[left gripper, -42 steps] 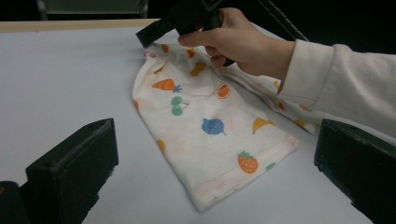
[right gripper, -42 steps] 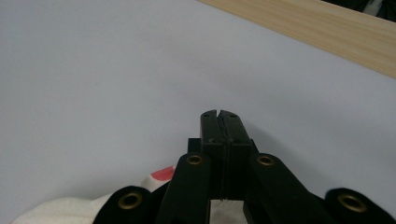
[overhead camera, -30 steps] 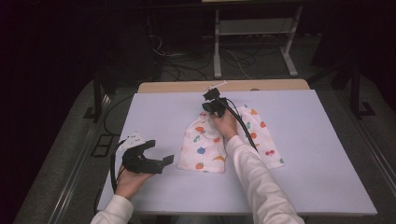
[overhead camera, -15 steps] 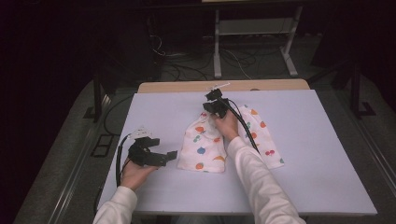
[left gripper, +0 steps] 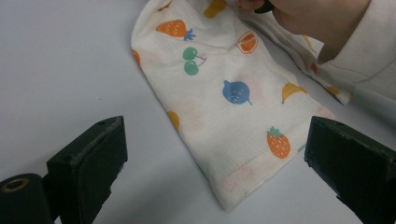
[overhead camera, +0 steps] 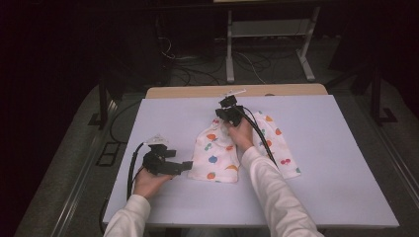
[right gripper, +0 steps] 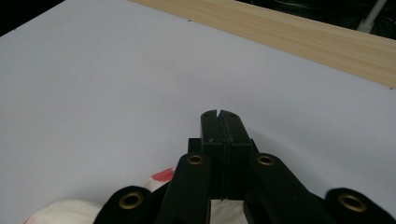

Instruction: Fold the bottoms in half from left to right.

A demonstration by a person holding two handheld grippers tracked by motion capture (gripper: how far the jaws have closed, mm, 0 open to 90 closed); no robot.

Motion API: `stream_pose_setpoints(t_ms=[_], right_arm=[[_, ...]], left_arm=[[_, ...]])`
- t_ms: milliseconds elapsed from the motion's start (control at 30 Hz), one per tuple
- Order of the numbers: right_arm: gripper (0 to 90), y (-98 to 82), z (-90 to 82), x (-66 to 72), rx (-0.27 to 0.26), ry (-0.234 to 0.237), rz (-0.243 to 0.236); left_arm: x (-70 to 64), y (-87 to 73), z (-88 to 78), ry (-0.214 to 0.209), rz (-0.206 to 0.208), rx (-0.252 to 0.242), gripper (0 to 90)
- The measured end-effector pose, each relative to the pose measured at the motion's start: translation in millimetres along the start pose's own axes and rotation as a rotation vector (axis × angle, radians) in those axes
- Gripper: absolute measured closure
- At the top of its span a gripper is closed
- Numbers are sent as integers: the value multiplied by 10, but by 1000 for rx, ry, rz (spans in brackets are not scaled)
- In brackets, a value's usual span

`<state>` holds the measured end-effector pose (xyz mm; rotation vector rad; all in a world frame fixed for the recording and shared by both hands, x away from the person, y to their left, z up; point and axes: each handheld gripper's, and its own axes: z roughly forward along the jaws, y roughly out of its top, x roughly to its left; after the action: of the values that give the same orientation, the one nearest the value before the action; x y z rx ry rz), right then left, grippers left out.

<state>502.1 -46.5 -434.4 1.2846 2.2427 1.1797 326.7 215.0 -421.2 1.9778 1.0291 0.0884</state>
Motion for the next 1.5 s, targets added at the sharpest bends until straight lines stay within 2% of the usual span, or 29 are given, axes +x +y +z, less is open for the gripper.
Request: stream_pose_setpoints(t_ms=[200,500,633,767,867,900,1100,1167,1200,1267,1367,1500], right_arm=[[888,-10,-6,6,-6,-1,-5],[887,-21,-8,9,-6,4,-5],[888,-27,-7,13,-8,3,-7],[887,-27,-9,15,-6,0,-8],[887,-26,-7,8,-6,1,-8],[887,-26,-5,6,-7,1,-6],[887,-27,-5,7,-6,-3,-9],[887,-27,-5,8,-4,-4,-10],[887,-26,-8,8,-5,-4,-10],[887,-26,-9,8,-6,-4,-10],[887,-23,-15,8,-8,-4,-10],[887,-22,-17,8,-11,-3,-11]], left_arm=[[-37,-15,43,-8,4,22,61],[-53,-50,133,-1,32,100,96],[-60,-79,139,-16,18,98,137],[-25,-131,152,-35,-7,130,177],[-21,-155,147,-39,-9,124,227],[-19,-156,150,-47,-6,127,288],[-5,-173,167,-64,-14,140,410],[4,-177,171,-65,-26,144,442],[9,-179,174,-63,-31,140,503],[24,-179,174,-63,-45,140,555],[76,-180,174,-72,-94,134,592],[103,-178,185,-80,-109,134,645]])
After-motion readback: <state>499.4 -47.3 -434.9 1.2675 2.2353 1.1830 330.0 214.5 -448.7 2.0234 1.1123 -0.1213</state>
